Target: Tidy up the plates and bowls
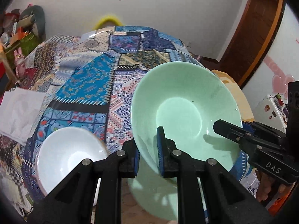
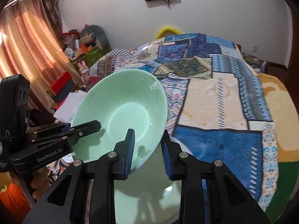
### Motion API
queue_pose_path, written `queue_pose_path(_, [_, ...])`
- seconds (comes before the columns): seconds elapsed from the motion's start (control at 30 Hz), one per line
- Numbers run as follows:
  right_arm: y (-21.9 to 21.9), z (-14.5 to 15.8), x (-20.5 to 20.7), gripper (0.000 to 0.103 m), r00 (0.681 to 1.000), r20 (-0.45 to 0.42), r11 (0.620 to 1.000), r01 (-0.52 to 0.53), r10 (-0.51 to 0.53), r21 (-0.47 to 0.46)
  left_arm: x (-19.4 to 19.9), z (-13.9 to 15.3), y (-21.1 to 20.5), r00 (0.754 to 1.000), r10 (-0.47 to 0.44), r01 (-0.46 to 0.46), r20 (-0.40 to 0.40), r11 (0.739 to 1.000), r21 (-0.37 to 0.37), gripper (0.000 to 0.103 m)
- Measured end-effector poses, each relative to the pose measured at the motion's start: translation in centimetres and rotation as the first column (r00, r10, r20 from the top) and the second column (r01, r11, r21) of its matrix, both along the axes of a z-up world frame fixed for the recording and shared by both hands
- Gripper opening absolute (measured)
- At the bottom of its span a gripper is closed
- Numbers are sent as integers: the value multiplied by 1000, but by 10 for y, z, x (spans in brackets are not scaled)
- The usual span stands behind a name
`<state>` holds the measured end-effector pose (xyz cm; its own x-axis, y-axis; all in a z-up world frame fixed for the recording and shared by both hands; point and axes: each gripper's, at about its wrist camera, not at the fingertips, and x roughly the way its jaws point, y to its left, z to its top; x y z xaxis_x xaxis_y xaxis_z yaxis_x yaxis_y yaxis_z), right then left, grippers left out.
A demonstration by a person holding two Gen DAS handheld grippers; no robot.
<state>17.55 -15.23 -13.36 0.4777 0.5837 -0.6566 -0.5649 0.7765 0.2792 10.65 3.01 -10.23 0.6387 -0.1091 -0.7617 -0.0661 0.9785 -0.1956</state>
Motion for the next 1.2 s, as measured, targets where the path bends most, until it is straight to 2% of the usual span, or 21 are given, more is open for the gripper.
queue_pose_path(0.57, [72,-15,-19,26,993,-33,994,-111,111,3,-47,-17,74,992,124,-125,-20,992,-16,15])
queue_pose_path(1.2, [131,-38,-32,26,978,-81,980,-196,192,-33,-71,-53,134,974,215,-220,-75,973,-66,15])
